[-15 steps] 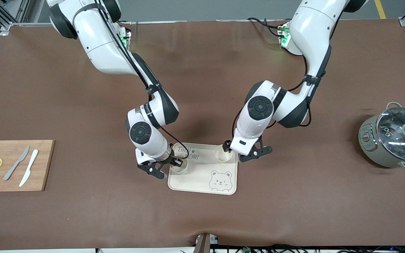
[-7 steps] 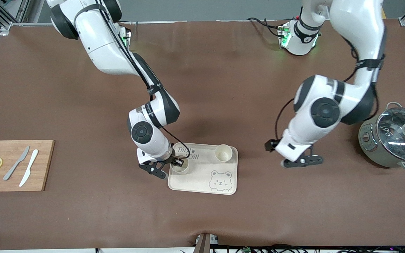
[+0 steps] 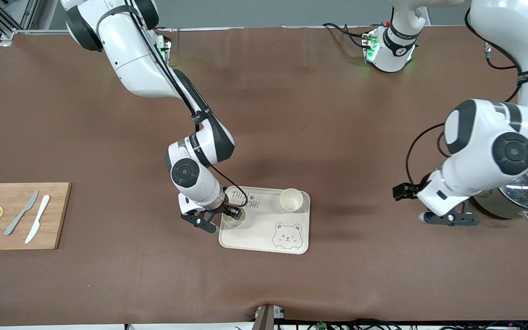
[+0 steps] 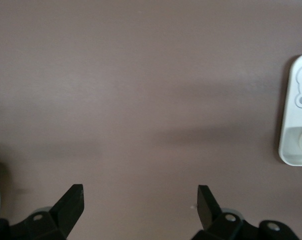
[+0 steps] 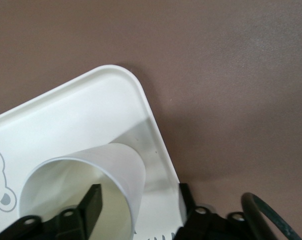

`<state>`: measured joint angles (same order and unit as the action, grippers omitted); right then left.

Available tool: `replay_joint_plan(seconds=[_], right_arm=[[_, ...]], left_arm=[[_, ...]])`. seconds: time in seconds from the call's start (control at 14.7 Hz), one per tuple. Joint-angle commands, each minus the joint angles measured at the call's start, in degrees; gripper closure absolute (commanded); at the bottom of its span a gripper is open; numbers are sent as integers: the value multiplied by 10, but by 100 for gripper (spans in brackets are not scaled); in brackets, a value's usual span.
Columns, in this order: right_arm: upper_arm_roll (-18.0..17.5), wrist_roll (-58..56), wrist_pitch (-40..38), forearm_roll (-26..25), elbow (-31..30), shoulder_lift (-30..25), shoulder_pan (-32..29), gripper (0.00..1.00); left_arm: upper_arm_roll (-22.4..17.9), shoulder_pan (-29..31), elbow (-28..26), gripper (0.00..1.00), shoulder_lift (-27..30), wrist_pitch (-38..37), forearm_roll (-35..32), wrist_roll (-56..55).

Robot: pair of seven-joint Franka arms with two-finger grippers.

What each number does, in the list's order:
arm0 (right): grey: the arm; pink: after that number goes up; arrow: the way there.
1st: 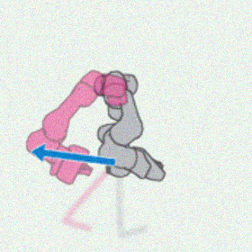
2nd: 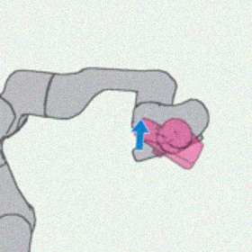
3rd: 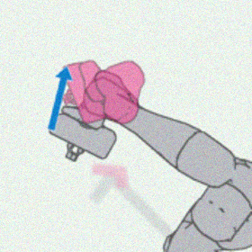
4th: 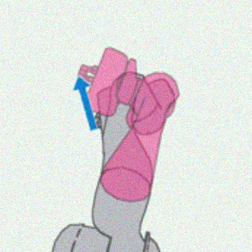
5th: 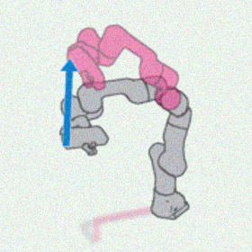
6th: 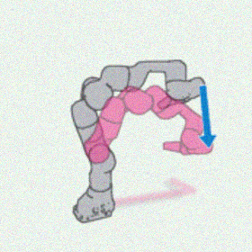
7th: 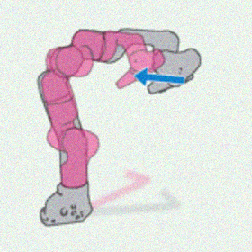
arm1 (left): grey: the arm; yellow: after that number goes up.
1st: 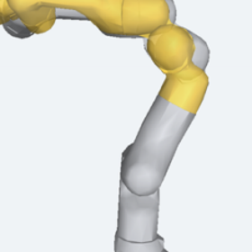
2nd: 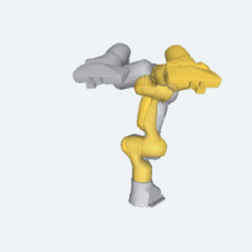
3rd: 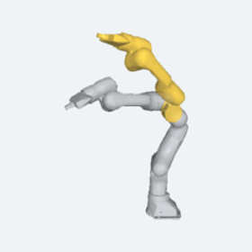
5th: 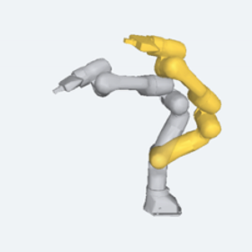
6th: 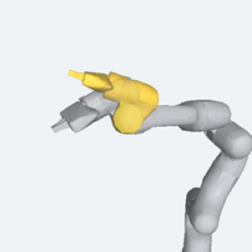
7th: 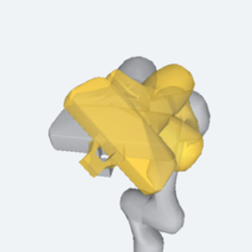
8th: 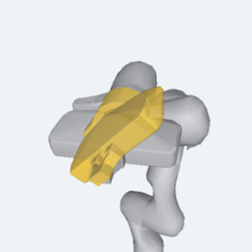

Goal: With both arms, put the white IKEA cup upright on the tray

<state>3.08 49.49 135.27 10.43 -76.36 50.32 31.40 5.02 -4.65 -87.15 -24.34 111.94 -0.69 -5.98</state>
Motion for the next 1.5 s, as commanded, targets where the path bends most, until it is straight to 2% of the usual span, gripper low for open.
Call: replay_joint_plan(seconds=[0.0,0.27,0.61,1.02,1.43], right_arm=[[5,7,2,-3,13,10,6,0],[6,1,-8,-2,13,-5,-5,0],[8,-11,-105,-3,16,-55,-10,0],[9,-51,-308,-2,16,-194,-29,0],[9,-144,-492,-2,12,-319,-96,0]], left_arm=[[5,11,2,0,21,-8,8,12],[3,8,17,0,46,-17,10,2],[0,7,36,0,115,-126,2,6],[-4,11,37,0,170,-194,-7,48],[-8,11,37,0,213,-225,-9,50]])
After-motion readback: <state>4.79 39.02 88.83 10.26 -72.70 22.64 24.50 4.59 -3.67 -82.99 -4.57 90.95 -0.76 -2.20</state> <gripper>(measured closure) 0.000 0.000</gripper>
